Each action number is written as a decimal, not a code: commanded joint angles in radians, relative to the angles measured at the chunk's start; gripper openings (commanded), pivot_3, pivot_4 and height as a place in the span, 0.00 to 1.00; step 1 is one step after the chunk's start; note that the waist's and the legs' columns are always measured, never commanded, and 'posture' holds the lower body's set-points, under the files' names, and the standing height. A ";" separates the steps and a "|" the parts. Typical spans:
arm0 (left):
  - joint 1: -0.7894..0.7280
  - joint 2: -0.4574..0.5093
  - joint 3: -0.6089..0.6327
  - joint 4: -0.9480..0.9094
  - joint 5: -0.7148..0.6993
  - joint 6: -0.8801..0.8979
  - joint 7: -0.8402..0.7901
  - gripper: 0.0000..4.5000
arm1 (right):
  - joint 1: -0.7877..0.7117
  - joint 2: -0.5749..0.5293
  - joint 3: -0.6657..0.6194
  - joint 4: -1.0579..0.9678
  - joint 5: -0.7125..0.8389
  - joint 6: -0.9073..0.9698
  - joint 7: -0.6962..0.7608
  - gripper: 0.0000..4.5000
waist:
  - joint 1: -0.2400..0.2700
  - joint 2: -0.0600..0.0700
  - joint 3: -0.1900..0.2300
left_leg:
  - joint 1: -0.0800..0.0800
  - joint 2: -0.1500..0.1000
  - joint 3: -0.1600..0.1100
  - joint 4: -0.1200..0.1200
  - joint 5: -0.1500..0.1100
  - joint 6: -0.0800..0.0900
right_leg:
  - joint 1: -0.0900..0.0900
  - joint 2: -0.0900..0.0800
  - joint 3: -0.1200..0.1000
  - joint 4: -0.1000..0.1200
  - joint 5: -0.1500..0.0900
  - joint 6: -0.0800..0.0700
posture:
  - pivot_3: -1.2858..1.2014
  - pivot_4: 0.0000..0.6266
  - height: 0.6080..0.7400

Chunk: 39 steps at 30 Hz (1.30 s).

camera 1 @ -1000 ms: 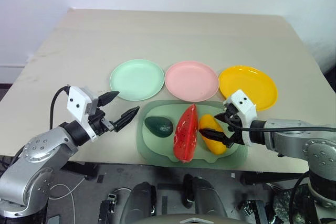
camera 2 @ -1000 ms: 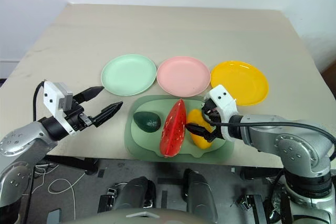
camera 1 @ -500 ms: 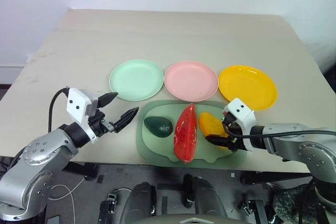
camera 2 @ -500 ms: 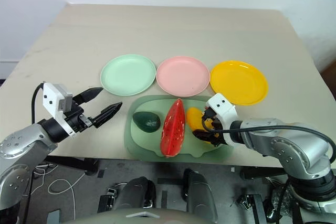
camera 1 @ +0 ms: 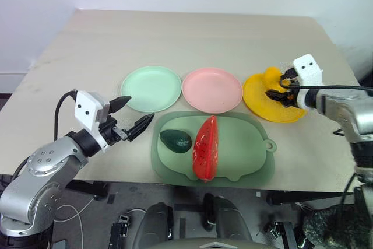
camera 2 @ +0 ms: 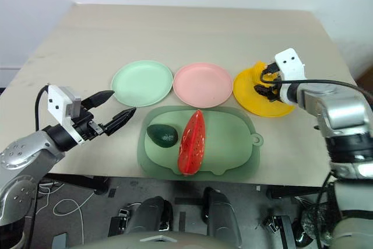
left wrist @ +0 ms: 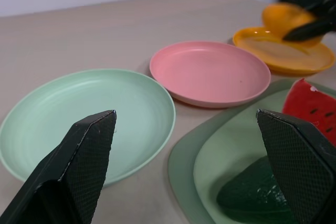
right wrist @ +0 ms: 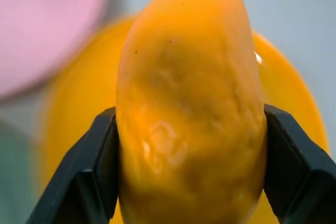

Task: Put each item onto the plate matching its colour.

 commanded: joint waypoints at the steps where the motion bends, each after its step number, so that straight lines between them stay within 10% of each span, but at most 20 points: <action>1: 0.009 0.018 0.038 -0.033 0.003 -0.013 0.003 1.00 | -0.069 0.006 0.001 0.142 -0.098 -0.132 0.037 0.76 | 0.001 0.000 0.000 | 0.000 0.000 0.000 0.000 0.000 0.000 | 0.000 0.000 0.000 0.000 0.000 0.000 | 0.52 0.24 1.00; 4: 0.025 0.016 0.051 -0.051 -0.003 -0.013 0.015 1.00 | -0.088 0.010 -0.013 0.183 -0.130 -0.159 0.060 0.99 | 0.001 0.000 0.000 | 0.001 0.000 0.000 0.001 0.000 0.000 | 0.001 0.000 0.000 0.000 0.000 0.000 | 0.52 0.24 1.00; 17: 0.049 0.009 0.041 -0.040 0.002 -0.027 0.010 1.00 | 0.025 -0.102 -0.215 -0.475 0.147 0.196 0.304 0.99 | 0.002 0.002 0.001 | 0.001 0.003 -0.001 0.001 0.000 0.000 | 0.000 0.000 0.000 0.001 0.000 0.000 | 0.52 0.24 1.00; 28: 0.001 -0.002 0.001 -0.003 0.014 -0.028 -0.008 1.00 | 0.034 0.337 -0.300 -0.796 0.468 0.825 0.000 0.99 | 0.002 0.002 0.001 | 0.000 0.002 0.000 0.001 0.000 0.000 | 0.000 -0.002 0.000 0.001 0.000 0.000 | 0.52 0.24 1.00; 39: 0.024 -0.010 0.008 -0.028 0.011 -0.017 0.002 1.00 | 0.061 0.263 -0.163 -0.827 0.579 0.826 -0.151 0.99 | 0.000 0.002 0.001 | 0.000 0.002 -0.001 0.001 0.000 0.000 | 0.000 -0.001 -0.001 0.002 0.000 0.000 | 0.52 0.24 1.00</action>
